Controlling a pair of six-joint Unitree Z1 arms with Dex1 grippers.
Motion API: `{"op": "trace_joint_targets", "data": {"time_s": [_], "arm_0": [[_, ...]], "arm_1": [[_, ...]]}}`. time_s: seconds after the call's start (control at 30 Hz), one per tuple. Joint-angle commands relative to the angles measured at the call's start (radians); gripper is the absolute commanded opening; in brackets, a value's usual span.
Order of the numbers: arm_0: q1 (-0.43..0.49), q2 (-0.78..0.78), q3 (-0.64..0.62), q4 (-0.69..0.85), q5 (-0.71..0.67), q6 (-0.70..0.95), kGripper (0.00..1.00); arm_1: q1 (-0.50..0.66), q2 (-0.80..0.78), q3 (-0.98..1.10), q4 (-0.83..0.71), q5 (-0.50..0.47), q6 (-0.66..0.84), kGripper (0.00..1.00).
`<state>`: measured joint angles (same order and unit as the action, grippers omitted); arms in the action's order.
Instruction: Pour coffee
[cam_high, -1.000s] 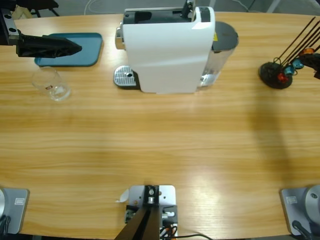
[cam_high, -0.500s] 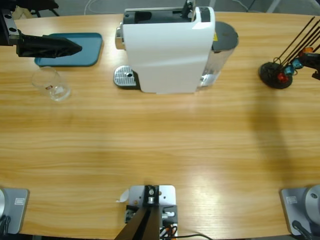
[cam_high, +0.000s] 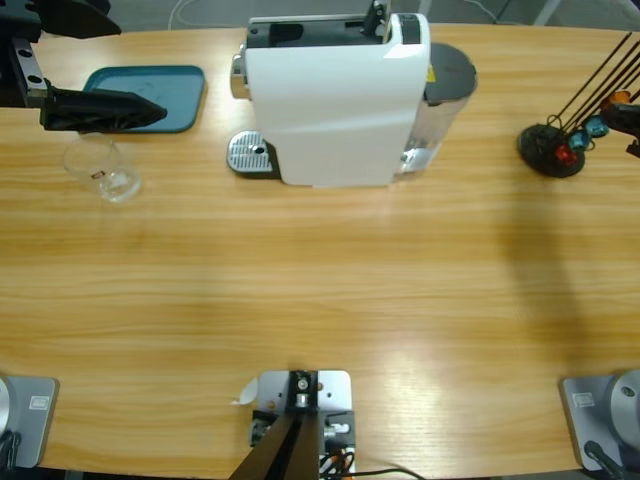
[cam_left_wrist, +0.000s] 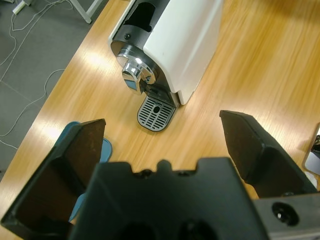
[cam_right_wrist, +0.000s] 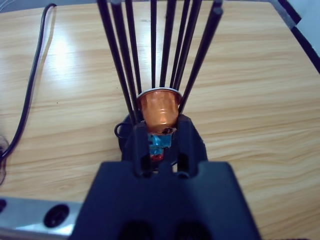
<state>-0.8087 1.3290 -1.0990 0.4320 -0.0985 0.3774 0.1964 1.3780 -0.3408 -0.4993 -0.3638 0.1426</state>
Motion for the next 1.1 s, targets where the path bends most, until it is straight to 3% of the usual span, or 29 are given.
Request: {"op": "trace_joint_targets", "data": {"time_s": [0.03, 0.4, 0.6, 0.8, 0.93, 1.1], "arm_0": [[-0.009, 0.008, 0.052, -0.013, -0.001, -0.012, 0.996], [-0.024, 0.015, 0.088, -0.059, -0.003, -0.033, 0.996], [-0.029, 0.012, 0.099, -0.071, -0.002, -0.040, 0.996], [-0.029, -0.011, 0.114, -0.075, 0.013, -0.040, 0.996], [-0.029, -0.058, 0.144, -0.072, 0.026, -0.044, 0.996], [-0.029, -0.164, 0.192, 0.008, 0.073, -0.044, 0.996]], "arm_1": [[0.006, -0.086, -0.010, 0.055, -0.048, 0.003, 0.000], [0.057, -0.191, -0.203, 0.273, -0.089, 0.003, 0.000], [0.161, -0.311, -0.316, 0.461, -0.115, -0.005, 0.000], [0.297, -0.447, -0.326, 0.603, 0.082, -0.072, 0.000], [0.406, -0.449, -0.330, 0.640, 0.239, -0.119, 0.000], [0.599, -0.332, -0.414, 0.668, 0.251, -0.216, 0.000]]}}
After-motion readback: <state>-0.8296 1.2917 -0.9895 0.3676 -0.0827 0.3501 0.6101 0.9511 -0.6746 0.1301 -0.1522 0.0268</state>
